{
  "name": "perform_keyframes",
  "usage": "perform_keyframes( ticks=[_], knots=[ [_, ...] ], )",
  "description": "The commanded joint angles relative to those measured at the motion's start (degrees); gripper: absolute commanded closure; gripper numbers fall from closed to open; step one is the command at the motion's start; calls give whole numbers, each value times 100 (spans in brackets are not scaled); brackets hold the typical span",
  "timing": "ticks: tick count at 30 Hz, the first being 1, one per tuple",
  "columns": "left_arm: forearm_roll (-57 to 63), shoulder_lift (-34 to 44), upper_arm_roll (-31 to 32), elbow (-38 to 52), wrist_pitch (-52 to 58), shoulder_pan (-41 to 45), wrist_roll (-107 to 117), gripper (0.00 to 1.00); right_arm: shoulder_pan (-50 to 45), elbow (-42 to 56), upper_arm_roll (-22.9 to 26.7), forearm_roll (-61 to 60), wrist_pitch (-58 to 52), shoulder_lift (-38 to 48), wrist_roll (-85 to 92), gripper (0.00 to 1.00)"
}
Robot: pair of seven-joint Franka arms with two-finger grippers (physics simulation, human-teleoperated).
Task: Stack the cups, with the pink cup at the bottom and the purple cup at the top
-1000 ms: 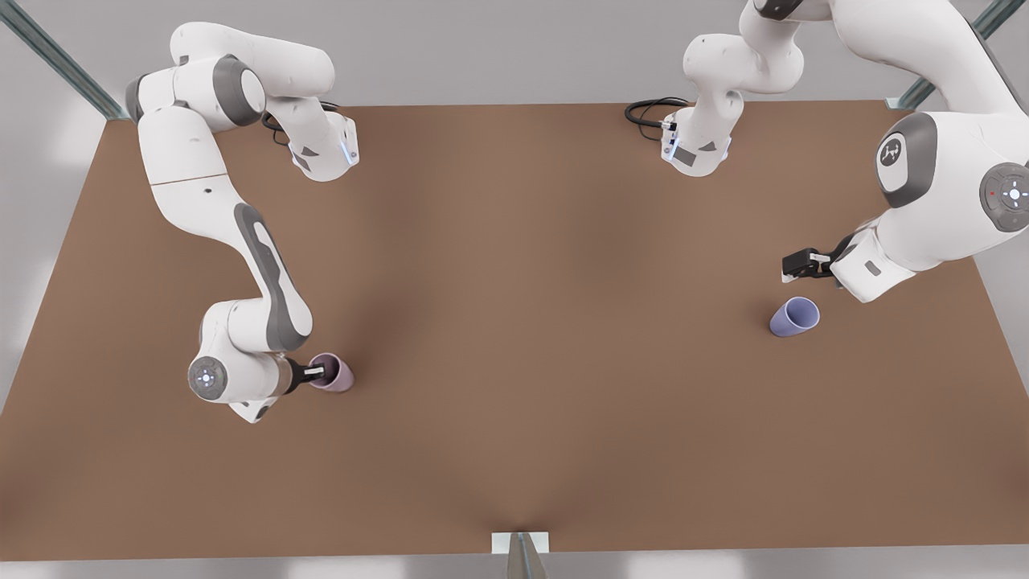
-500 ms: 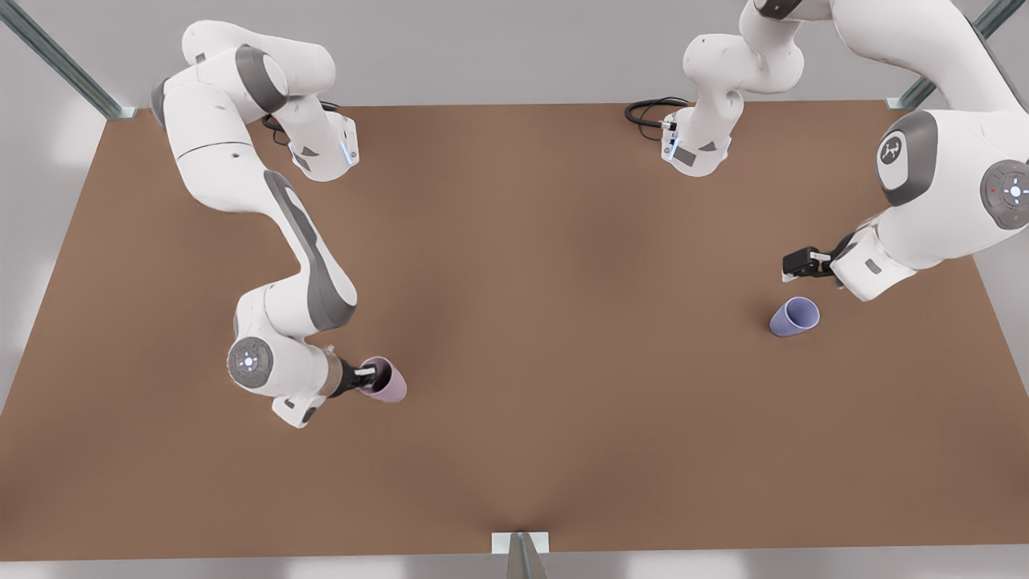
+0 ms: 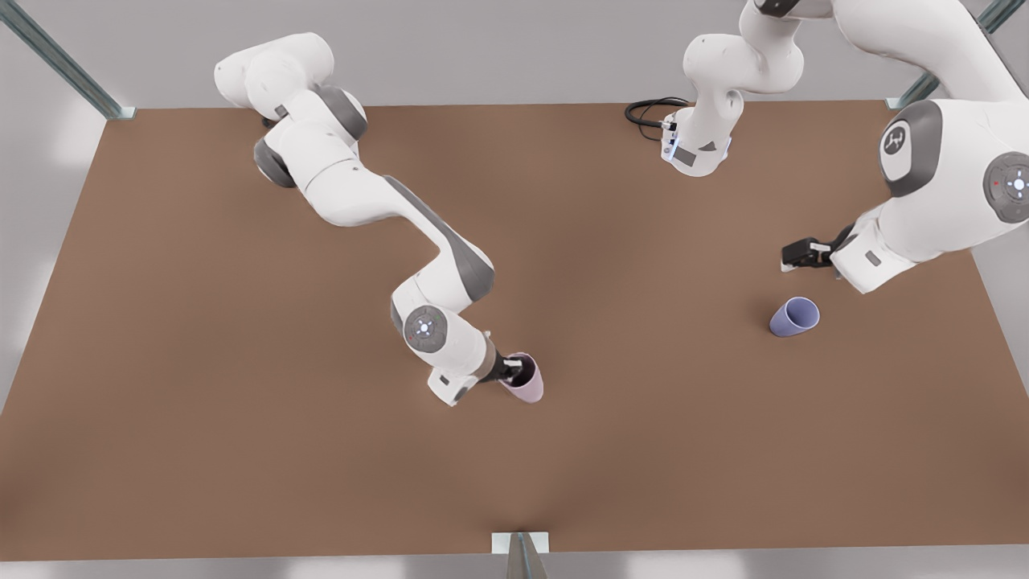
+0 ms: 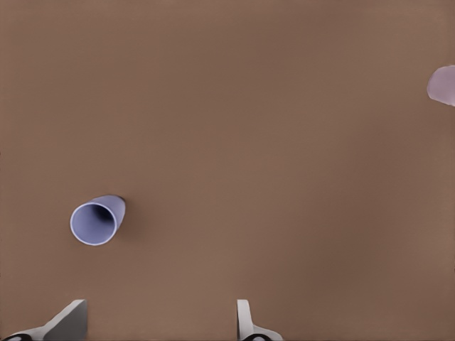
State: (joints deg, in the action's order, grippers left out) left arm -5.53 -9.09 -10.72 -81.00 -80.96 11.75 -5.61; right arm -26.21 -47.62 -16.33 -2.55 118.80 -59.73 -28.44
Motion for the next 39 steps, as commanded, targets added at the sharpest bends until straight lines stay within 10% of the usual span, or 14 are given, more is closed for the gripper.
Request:
perform_keyframes(
  ticks=[1, 8, 16, 17, 18, 34, 39],
  knots=[
    [17, 30, -1, -3, -7, -6, -2, 0, -25, 16, -1, 26, 38, -64, 5, 79],
    [377, 409, -36, -2956, -3171, -744, -89, 0, -227, 113, 78, 421, -84, -469, 1359, 79],
    [-476, -726, -36, -2956, -4234, -1895, -1179, 0, -236, 122, 43, 808, -981, -381, 1341, 79],
    [-432, -717, -45, -3009, -4173, -1895, -1188, 0, -236, 121, 16, 782, -911, -381, 1289, 27],
    [-414, -717, -45, -3149, -4165, -1895, -1372, 0, -236, 122, 16, 782, -893, -390, 1183, 0],
    [105, -989, -106, -3765, -4578, -2229, -1496, 0, -201, 113, 43, 773, -770, -197, 1148, 0],
    [96, -1007, -106, -4028, -4736, -2229, -1478, 0, 2109, -257, 131, 826, -2718, 1428, 1965, 0]
  ],
)
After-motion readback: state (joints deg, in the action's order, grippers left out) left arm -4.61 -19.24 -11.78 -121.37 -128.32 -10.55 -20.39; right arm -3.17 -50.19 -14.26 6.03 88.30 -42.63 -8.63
